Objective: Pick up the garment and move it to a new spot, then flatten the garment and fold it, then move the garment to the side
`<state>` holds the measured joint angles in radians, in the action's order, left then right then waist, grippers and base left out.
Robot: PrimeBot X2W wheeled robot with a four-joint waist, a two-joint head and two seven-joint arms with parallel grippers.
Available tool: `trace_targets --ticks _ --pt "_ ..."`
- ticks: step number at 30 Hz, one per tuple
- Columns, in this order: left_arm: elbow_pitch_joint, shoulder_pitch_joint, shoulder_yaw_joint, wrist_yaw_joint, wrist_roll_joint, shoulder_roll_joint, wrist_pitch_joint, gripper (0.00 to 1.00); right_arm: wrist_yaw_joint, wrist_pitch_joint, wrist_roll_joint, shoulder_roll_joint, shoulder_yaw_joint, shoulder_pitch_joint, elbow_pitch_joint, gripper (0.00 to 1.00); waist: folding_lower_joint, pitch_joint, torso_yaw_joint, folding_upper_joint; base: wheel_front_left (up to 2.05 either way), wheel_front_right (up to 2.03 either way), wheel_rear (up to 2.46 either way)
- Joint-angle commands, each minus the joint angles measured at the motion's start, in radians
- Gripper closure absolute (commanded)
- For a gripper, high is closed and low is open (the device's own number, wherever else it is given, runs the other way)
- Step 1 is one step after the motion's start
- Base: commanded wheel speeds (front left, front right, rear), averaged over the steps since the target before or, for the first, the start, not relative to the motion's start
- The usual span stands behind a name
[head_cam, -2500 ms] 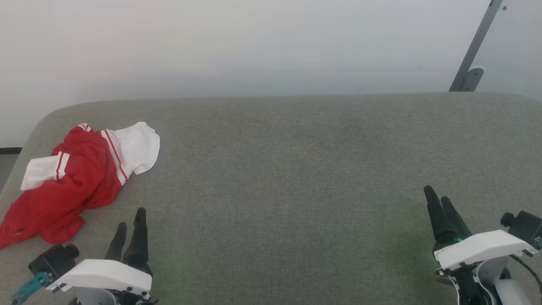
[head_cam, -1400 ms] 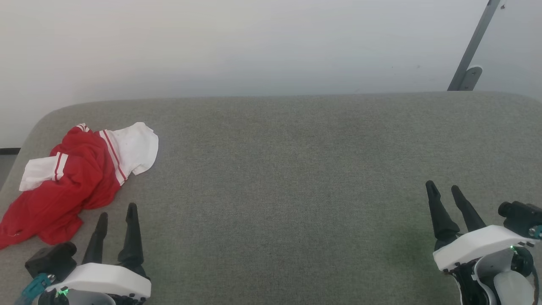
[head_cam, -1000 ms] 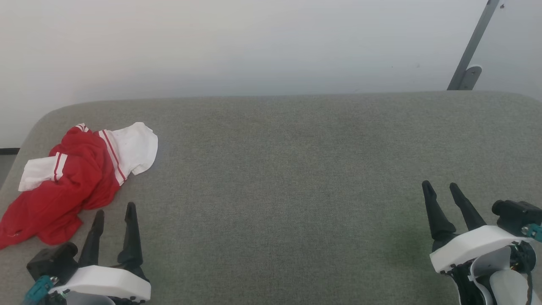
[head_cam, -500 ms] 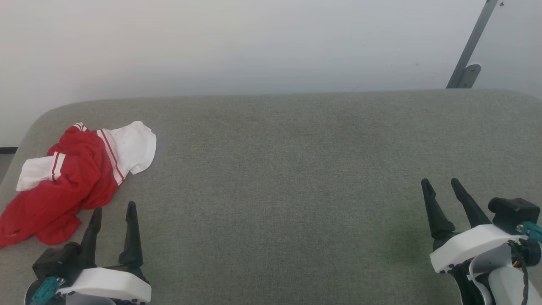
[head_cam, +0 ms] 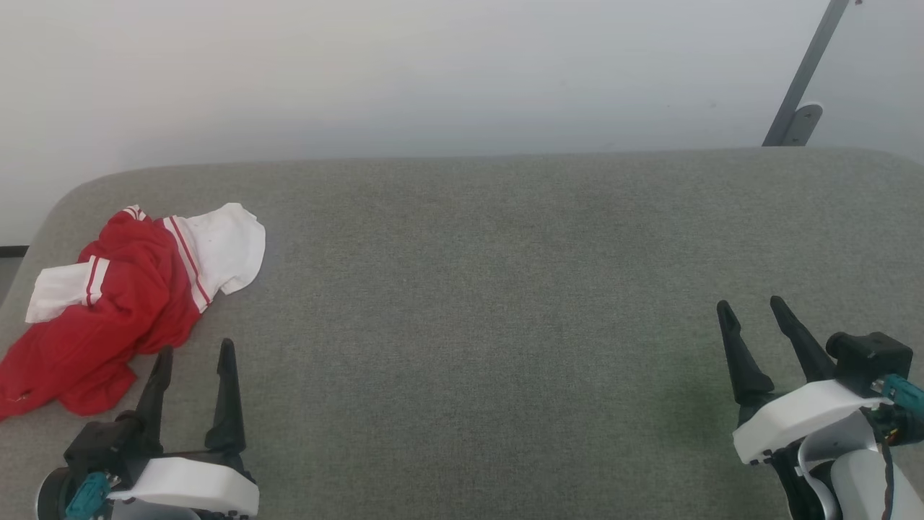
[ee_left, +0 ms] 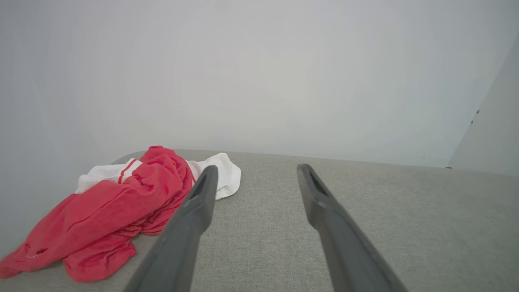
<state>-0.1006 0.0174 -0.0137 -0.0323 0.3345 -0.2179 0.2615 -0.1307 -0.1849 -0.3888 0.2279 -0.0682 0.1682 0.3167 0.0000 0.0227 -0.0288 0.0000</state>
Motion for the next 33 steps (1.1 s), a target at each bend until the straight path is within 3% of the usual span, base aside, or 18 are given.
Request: trace_targets --ticks 1,18,33 --pt "0.003 0.007 -0.001 -0.003 -0.011 -0.002 0.005 0.0 0.0 -0.003 0.003 0.001 -0.001 0.006 -0.007 0.0 0.0 0.001 0.001 0.0 0.0 0.0 0.0" --pt "-0.011 -0.009 -0.016 0.008 0.001 0.011 0.005 0.0 0.0 0.004 0.011 -0.008 -0.001 -0.004 -0.015 0.0 0.0 -0.004 0.017 0.0 0.0 0.0 0.0" --pt "-0.031 0.009 -0.074 -0.021 0.036 -0.021 -0.011 0.0 0.0 0.025 -0.012 -0.019 -0.105 -0.005 -0.007 0.0 0.0 -0.065 0.179 0.0 0.0 0.0 0.0"
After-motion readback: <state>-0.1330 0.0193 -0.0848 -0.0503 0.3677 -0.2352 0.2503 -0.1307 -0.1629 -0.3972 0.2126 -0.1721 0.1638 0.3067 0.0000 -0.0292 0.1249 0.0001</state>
